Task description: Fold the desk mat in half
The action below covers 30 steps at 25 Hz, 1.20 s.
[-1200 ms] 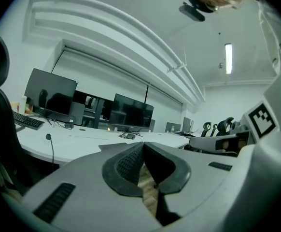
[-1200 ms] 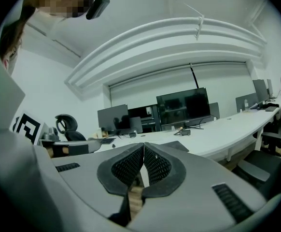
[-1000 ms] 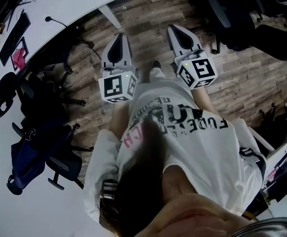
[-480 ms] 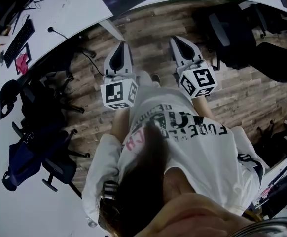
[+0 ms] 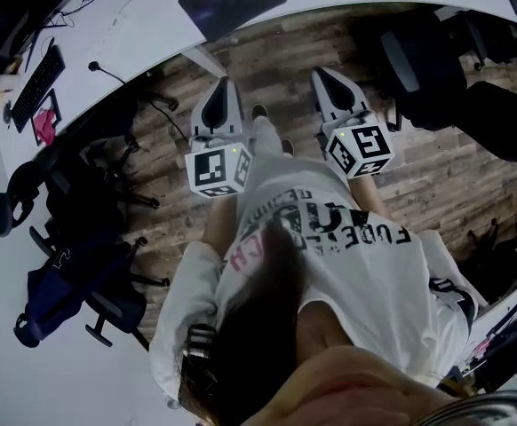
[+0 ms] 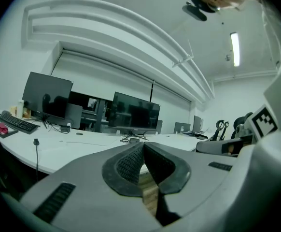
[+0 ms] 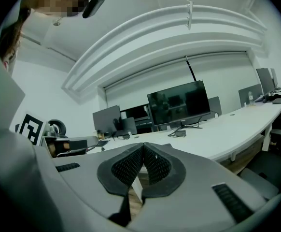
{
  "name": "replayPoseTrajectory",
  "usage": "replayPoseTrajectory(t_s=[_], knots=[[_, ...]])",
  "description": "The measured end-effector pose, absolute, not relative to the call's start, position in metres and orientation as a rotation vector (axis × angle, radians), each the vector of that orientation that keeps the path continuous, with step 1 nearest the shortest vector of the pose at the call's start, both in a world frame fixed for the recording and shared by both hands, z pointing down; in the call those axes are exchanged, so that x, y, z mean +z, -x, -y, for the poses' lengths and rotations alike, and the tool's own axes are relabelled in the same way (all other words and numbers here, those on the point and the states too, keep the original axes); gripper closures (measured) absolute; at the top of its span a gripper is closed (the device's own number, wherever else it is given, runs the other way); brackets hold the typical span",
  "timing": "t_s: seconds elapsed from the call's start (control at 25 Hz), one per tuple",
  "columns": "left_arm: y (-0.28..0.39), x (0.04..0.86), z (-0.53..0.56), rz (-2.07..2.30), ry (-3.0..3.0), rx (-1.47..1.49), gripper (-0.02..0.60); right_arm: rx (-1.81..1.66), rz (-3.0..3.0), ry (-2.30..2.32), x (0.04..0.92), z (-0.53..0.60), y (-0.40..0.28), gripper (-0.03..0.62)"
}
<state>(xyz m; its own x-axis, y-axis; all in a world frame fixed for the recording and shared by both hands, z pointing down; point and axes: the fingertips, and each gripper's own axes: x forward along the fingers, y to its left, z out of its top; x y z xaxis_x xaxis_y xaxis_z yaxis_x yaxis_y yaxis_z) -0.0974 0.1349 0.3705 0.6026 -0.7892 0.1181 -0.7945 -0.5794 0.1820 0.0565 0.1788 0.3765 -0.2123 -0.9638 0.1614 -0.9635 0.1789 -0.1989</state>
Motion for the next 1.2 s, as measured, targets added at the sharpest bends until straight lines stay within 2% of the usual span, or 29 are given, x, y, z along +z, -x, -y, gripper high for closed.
replayPoseTrajectory(t_s=[0.64, 1.2], knots=[[0.11, 0.351, -0.015, 1.292, -2.64, -0.027, 0.577, -0.355, -2.416, 1.956, 0.352, -0.057, -0.039, 0.594], [0.128, 0.36, 0.018, 1.312, -2.606, -0.024, 0.577, -0.377, -2.465, 1.927, 0.356, -0.018, -0.02, 0.594]])
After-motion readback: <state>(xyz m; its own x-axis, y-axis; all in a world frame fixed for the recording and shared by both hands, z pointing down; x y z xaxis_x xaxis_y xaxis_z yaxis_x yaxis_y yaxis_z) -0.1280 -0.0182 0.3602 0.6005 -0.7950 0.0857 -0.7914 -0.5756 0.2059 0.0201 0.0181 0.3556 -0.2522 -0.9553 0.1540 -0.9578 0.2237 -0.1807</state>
